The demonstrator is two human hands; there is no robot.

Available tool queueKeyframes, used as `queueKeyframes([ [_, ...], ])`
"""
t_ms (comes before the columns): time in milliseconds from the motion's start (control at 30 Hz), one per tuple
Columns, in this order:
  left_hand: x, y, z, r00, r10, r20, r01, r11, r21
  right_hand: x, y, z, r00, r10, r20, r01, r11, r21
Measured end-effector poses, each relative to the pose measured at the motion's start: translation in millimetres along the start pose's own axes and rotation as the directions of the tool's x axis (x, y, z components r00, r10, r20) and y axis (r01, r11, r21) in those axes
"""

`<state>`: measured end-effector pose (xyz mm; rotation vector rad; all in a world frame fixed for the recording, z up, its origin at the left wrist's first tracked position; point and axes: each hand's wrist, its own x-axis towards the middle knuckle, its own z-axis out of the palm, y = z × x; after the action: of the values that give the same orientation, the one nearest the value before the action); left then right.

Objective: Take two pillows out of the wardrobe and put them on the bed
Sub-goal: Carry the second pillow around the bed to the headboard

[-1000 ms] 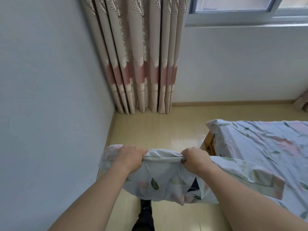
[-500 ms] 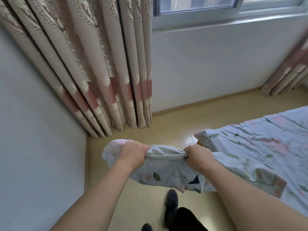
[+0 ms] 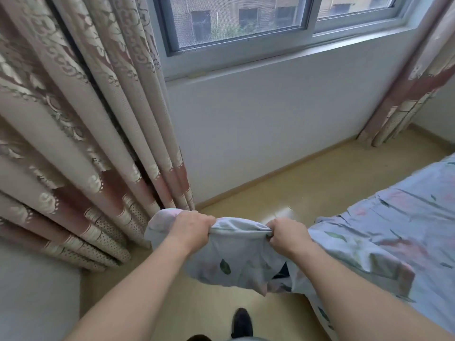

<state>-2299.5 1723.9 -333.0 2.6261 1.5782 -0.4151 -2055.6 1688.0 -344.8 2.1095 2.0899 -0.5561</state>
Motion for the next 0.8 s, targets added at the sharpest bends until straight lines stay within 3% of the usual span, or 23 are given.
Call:
queueKeyframes([
  [233, 123, -22, -32, 0.993, 0.114, 0.025, -0.114, 0.993, 0.011, 91, 31, -44, 0.993, 0.116, -0.023, -0.115, 0.993, 0.012],
  [467, 274, -47, -63, 0.953, 0.266, 0.146, -0.272, 0.962, 0.019, 192, 59, -83, 0.951, 0.307, 0.044, -0.31, 0.949, 0.064],
  [667, 398, -48, -102, 0.874, 0.435, 0.219, -0.451, 0.892, 0.027, 255, 87, -123, 0.881, 0.472, 0.029, -0.471, 0.872, 0.132],
  [800, 461, -23, -126, 0.815, 0.556, 0.163, -0.573, 0.815, 0.084, 275, 123, -145, 0.812, 0.582, 0.05, -0.58, 0.795, 0.177],
])
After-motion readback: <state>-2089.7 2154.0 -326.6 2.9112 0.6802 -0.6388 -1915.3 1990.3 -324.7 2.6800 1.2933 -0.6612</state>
